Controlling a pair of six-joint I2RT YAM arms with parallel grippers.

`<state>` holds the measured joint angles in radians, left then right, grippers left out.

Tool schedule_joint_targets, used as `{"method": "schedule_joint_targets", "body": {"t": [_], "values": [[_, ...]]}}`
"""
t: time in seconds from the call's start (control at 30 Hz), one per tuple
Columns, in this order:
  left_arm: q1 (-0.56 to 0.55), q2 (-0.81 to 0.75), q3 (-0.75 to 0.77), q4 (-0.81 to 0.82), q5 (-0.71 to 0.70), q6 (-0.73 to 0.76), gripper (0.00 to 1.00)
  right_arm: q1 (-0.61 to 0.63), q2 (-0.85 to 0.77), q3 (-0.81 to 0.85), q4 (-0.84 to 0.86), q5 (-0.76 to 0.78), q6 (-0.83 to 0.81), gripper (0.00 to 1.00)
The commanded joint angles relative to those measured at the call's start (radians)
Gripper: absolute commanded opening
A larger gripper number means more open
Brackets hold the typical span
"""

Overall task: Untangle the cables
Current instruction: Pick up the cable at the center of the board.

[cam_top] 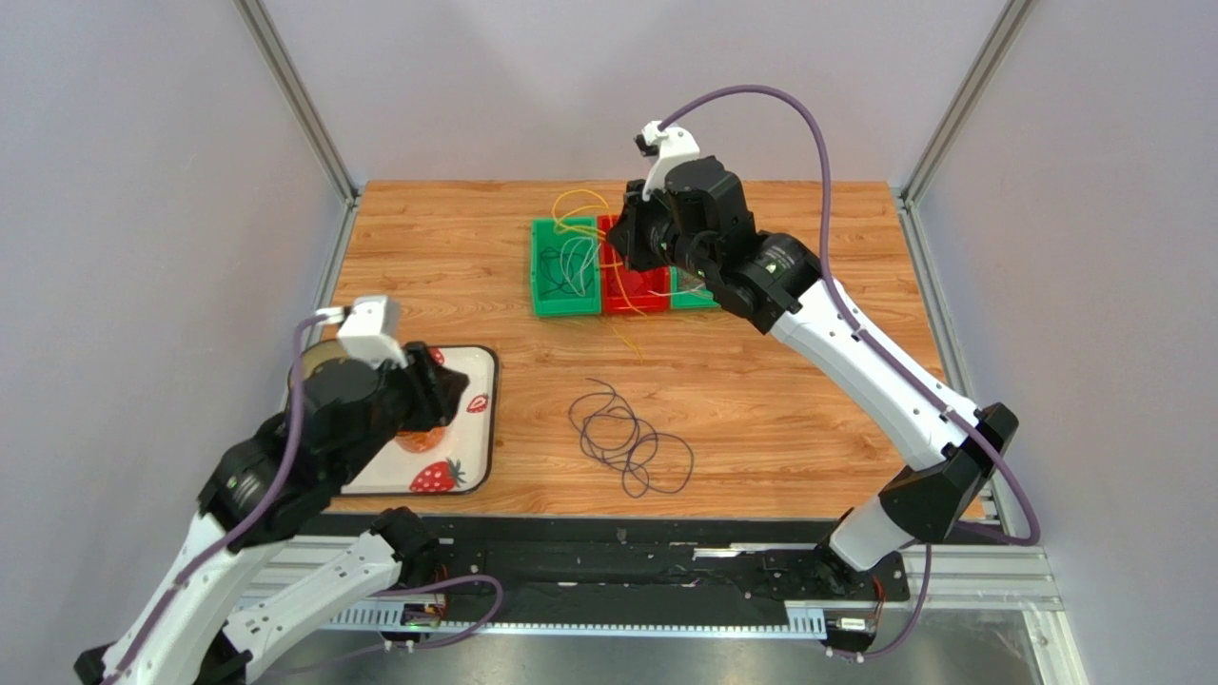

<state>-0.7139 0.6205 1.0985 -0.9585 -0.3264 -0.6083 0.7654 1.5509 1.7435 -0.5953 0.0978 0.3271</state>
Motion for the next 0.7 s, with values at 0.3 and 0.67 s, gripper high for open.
{"method": "schedule_joint_targets", "body": {"t": [0.3,0.67], "values": [[-0.004,-0.320,-0.161,-0.046,-0.240,0.074,0.58,0.005,0.112,0.338,-0.032,0.071,-0.079,0.00],[-0.005,-0.258,-0.160,-0.056,-0.229,0.059,0.58,-0.001,0.239,0.488,0.063,0.034,-0.108,0.00]]}}
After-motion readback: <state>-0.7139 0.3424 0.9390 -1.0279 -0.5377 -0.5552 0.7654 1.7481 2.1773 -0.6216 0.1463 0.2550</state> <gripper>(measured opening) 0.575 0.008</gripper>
